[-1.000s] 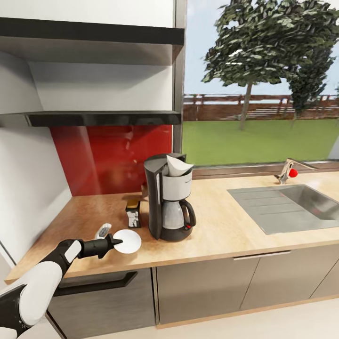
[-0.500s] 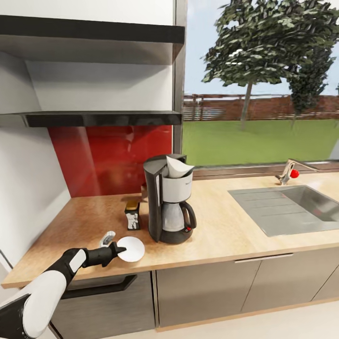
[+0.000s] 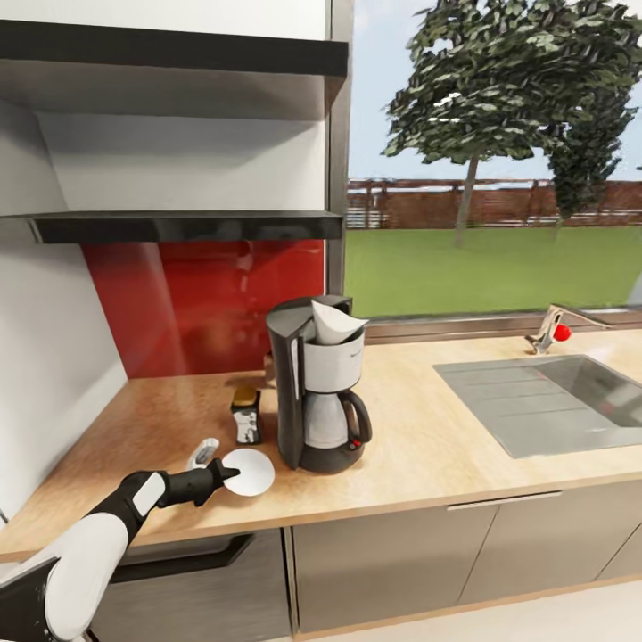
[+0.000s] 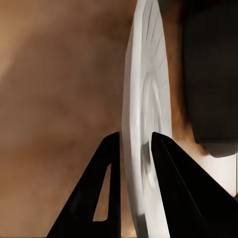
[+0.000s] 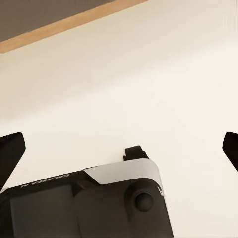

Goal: Set up a coffee station on the kitchen countertop: keep the coffee maker on the countertop, move the bottle of coffee from the kitchen shelf to the counter next to the coffee maker, place a paper coffee filter on top of the coffee maker, put the saucer next to the coffee maker with the coffee cup on the saucer, and place the electric kettle next to the coffee maker.

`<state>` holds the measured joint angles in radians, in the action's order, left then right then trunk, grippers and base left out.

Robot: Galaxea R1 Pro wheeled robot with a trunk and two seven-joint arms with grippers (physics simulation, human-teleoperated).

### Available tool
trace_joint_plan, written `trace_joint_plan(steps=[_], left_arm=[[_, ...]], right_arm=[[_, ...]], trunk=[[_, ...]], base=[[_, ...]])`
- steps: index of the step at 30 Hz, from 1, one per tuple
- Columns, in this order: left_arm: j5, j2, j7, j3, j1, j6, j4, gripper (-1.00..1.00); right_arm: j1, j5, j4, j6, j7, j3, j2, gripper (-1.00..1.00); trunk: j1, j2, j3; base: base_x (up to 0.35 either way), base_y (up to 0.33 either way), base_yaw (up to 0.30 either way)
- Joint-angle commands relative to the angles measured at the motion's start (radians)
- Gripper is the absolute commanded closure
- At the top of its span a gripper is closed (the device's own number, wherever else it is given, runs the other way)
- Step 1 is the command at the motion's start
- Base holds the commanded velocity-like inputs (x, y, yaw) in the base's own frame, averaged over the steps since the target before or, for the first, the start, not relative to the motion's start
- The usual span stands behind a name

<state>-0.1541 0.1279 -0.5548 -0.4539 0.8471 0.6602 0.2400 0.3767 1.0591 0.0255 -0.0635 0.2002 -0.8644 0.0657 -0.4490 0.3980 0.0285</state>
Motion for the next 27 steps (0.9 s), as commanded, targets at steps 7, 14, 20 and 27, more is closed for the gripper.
trace_joint_plan(steps=[7, 14, 20, 27], left_arm=[[0.015, -0.001, 0.005, 0.012, -0.010, -0.001, -0.001, 1.00], [0.012, -0.001, 0.004, 0.012, -0.011, -0.001, -0.001, 1.00], [0.011, -0.004, 0.004, 0.012, -0.011, -0.001, 0.001, -1.00], [0.014, 0.000, 0.006, 0.010, -0.011, 0.001, 0.003, -1.00]], right_arm=[[0.001, 0.010, 0.001, -0.002, 0.004, -0.008, 0.000, -1.00], [0.001, 0.010, 0.001, -0.002, 0.004, -0.008, 0.000, -1.00], [0.001, 0.010, 0.001, -0.002, 0.004, -0.008, 0.000, -1.00], [0.001, 0.010, 0.001, -0.002, 0.004, -0.008, 0.000, -1.00]], trunk=[[-0.001, 0.002, 0.003], [-0.001, 0.002, 0.003], [-0.001, 0.002, 0.003], [-0.001, 0.002, 0.003]], base=[[0.030, -0.038, 0.000], [0.000, 0.000, 0.000], [0.000, 0.000, 0.000], [0.000, 0.000, 0.000]])
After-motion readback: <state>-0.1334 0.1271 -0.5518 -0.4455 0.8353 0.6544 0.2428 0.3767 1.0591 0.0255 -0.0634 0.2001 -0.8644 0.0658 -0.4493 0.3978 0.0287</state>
